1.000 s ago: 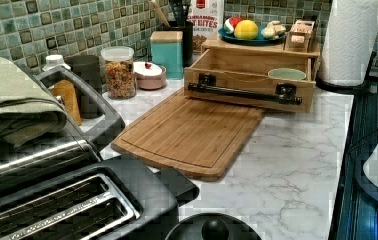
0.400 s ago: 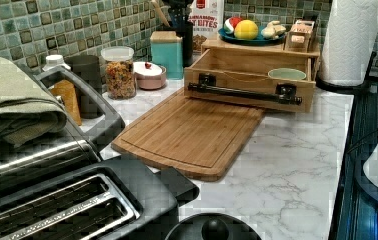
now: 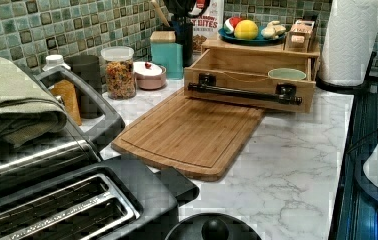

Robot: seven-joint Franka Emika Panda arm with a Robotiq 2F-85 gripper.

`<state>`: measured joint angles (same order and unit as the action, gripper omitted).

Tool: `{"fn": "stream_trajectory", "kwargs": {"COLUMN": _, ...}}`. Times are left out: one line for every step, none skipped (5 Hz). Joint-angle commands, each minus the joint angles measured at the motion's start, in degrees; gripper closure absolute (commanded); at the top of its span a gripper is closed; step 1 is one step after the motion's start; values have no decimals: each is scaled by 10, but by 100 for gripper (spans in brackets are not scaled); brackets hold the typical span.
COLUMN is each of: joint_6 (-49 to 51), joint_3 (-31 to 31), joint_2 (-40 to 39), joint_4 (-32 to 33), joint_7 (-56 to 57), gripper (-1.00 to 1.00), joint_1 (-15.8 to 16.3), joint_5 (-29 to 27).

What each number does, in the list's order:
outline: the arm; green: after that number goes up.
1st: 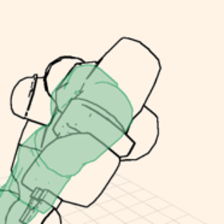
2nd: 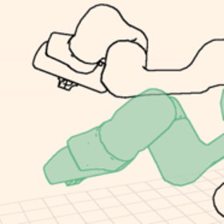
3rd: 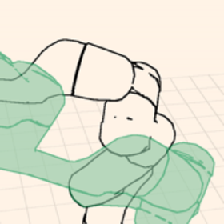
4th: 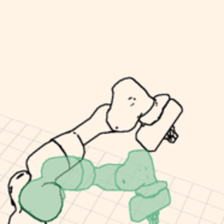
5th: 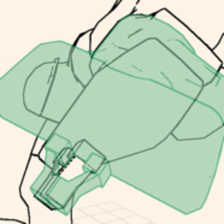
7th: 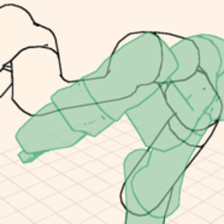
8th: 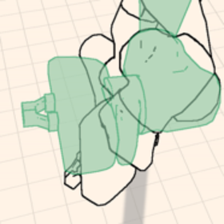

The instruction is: Close the drawer.

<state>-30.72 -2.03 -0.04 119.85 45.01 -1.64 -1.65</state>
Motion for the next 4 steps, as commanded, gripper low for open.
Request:
{"fn": "stream_trajectory", "kwargs": {"joint_6": -106, "joint_3": 51, "joint_2": 68, "joint_4": 150, "joint_7": 21, "gripper": 100, "joint_1": 47, "joint_5": 69}}
{"fn": "stream_trajectory", "kwargs": {"joint_6": -134, "joint_3": 61, "joint_2": 79, "joint_4": 188, "joint_7": 22, "gripper": 100, "joint_1": 46, "joint_5": 81}}
{"fn": "stream_trajectory", "kwargs": {"joint_6": -155, "joint_3": 47, "joint_2": 69, "joint_4": 211, "joint_7": 31, "gripper": 100, "joint_1": 49, "joint_5": 92}}
{"fn": "stream_trajectory", "kwargs": {"joint_6": -188, "joint_3": 48, "joint_2": 61, "joint_4": 241, "joint_7": 14, "gripper": 100, "joint_1": 37, "joint_5": 120}}
